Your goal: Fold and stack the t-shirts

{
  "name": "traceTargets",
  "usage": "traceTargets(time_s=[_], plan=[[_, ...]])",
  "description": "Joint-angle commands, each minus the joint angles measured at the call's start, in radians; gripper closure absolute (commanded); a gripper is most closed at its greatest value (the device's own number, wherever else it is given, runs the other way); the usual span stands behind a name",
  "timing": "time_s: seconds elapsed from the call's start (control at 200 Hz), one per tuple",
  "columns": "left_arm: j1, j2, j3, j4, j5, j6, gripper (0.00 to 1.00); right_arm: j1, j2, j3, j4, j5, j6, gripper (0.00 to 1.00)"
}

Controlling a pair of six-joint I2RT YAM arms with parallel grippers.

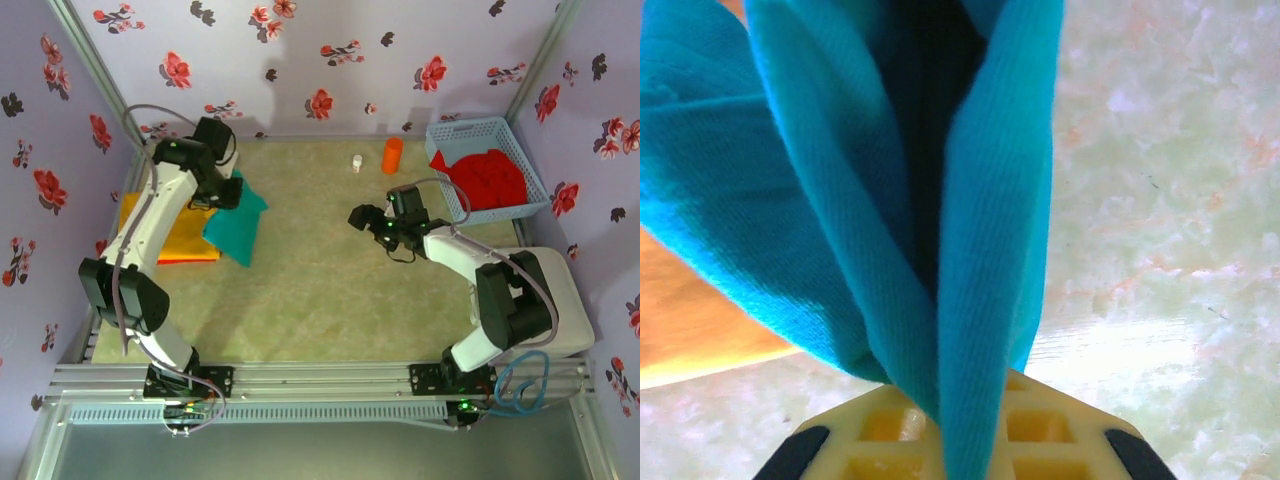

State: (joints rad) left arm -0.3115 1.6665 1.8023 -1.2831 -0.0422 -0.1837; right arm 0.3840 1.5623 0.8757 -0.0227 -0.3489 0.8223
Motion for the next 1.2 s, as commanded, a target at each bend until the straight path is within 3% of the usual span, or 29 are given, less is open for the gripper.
traceTargets(time_s=[0.0,0.255,0.71,1.195], plan=[[0.029,-0.040,0.095,-0.169,-0.061,0.043,1.00,-0.008,0.035,-0.007,0.060,-0.027,0.036,0.16],[0.117,-0.082,0.200,-0.234,-0.044,0.081,1.00,-0.008,0.056,0.009,0.080,-0.044,0.049,0.16],[0.169,-0.005,0.311,-0.197,-0.048,0.142,1.00,-0.008,0.072,0.037,0.058,-0.056,0.054,0.16],[0.266,0.015,0.208,-0.058,-0.039,0.228,1.00,-0.010,0.086,0.102,-0.038,-0.053,0.006,0.16]])
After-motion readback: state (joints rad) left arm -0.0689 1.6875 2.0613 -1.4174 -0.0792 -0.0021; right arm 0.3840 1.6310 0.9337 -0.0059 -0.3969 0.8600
